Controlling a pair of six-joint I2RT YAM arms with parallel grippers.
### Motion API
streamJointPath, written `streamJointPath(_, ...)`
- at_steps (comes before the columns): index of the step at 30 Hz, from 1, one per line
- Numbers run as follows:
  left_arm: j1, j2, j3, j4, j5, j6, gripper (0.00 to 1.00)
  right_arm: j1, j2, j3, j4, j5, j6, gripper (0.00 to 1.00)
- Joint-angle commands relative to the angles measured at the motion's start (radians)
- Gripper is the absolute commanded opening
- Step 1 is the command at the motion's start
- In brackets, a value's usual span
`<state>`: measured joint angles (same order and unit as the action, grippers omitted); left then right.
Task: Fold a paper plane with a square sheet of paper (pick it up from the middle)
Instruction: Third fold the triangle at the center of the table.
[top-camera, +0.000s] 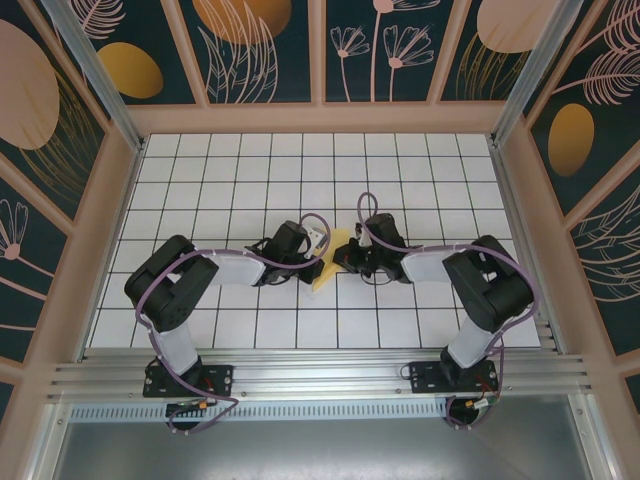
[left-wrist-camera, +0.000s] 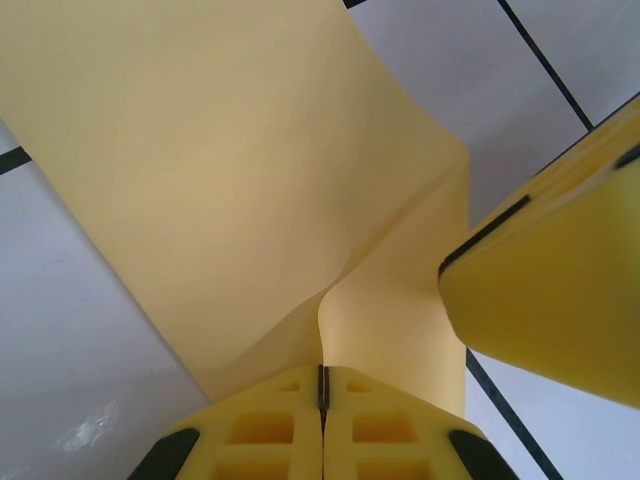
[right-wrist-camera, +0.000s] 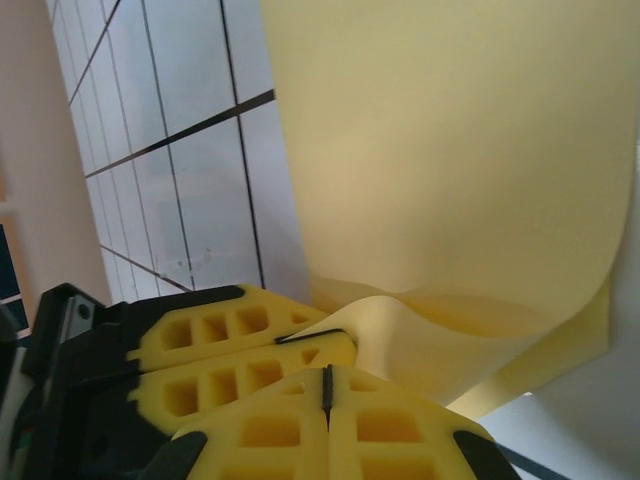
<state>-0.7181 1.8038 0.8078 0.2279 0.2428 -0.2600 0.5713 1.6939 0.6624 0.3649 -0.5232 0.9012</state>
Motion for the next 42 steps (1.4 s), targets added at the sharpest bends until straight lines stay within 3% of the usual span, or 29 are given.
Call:
streamJointPath(1,0.008,-0.003,-0.020,-0.058,-0.028,0.015,0.08,0.007,0.039,-0.018,0.059,0.000,0.010,0.02)
streamJointPath(12,0.008,-0.007,-0.021,-0.073,-0.048,0.026,0.08,0.003,0.087,-0.029,0.061,0.023,0.001,0.02)
streamJointPath(23,0.008,-0.026,-0.024,-0.074,-0.077,0.024,0.08,0.001,0.105,-0.011,-0.062,0.090,-0.015,0.03)
streamJointPath(34,0.008,-0.003,-0.027,-0.081,-0.056,0.033,0.07,-0.019,-0.016,0.026,-0.049,0.039,-0.022,0.07)
streamJointPath(42,0.008,0.008,-0.012,-0.091,-0.051,0.039,0.07,-0.019,0.011,0.026,-0.042,0.030,-0.025,0.07)
